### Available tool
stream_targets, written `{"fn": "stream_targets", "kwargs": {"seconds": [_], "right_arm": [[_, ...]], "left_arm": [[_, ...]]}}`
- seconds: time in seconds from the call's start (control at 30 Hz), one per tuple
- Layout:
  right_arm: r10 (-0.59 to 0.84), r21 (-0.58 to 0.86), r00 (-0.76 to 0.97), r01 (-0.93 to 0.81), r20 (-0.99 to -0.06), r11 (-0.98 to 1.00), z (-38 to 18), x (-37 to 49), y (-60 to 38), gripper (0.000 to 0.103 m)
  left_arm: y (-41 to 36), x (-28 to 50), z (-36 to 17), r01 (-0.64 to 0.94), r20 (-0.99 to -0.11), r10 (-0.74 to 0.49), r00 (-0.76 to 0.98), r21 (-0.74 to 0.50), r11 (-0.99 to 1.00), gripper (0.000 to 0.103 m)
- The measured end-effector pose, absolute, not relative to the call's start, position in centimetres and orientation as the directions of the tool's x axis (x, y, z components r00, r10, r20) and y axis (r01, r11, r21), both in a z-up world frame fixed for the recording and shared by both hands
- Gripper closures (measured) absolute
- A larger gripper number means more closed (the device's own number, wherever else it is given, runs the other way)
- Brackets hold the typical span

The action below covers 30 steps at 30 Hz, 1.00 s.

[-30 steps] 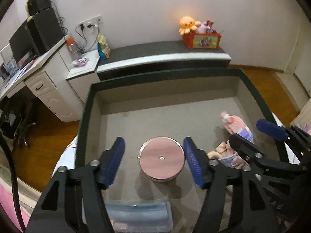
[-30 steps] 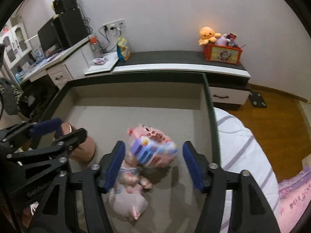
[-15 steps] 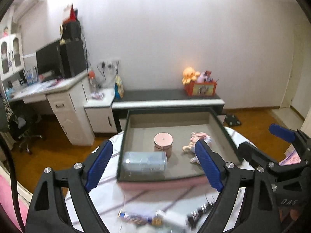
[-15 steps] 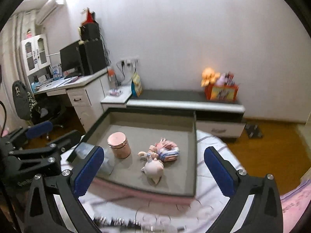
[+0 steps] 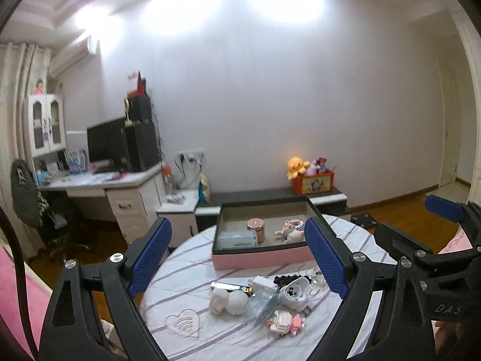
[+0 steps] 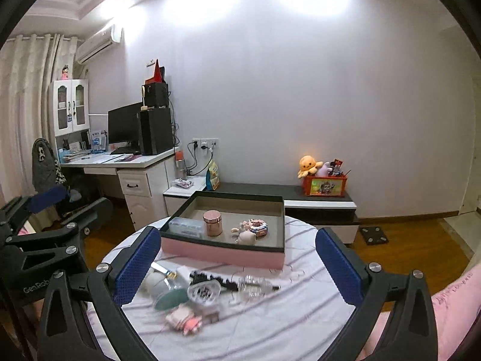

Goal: Organize rigid objects
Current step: 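Release the canister and donut in the box and withdraw both tools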

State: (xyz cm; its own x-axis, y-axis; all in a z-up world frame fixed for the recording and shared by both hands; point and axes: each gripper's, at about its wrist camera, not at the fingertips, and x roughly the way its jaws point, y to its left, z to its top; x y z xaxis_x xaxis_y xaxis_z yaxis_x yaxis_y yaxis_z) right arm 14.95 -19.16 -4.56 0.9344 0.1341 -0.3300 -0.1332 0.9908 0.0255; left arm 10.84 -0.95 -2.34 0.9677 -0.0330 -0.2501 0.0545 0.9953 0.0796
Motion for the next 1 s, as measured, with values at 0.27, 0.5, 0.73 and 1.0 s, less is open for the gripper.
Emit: {"fn": "stream_targets", "kwargs": {"seconds": [0.27,0.5,0.73,1.0], "right_arm": [[0.134,0.024,0.952,-0.133,-0.273,0.991,-3.4,9.7,-18.9,0.0],[0.13,0.008,0.967,-0.132,-0.22,0.991,-2.6,6.9,-18.4,0.0],[0.132,0.016,0.971,-0.132,-0.199,0.991,-2.4,6.3,-18.5,0.0],[0.131,0.018,0.97,-0.13,-0.204,0.991,-2.5,6.2,-18.7,0.0]], "left_arm": [[0.1,5.1,-1.0,0.013,-0.16,-0.003,0.987,0.064,0.998,0.01],[0.2,3.5,-0.4,0.014,-0.123,-0.008,0.992,0.048,0.999,0.009],[0.0,2.9,-0.3,0.018,-0.112,-0.012,0.994,0.046,0.999,0.008],[-0.2,3.0,-0.5,0.021,-0.117,-0.016,0.993,0.043,0.999,0.008]]}}
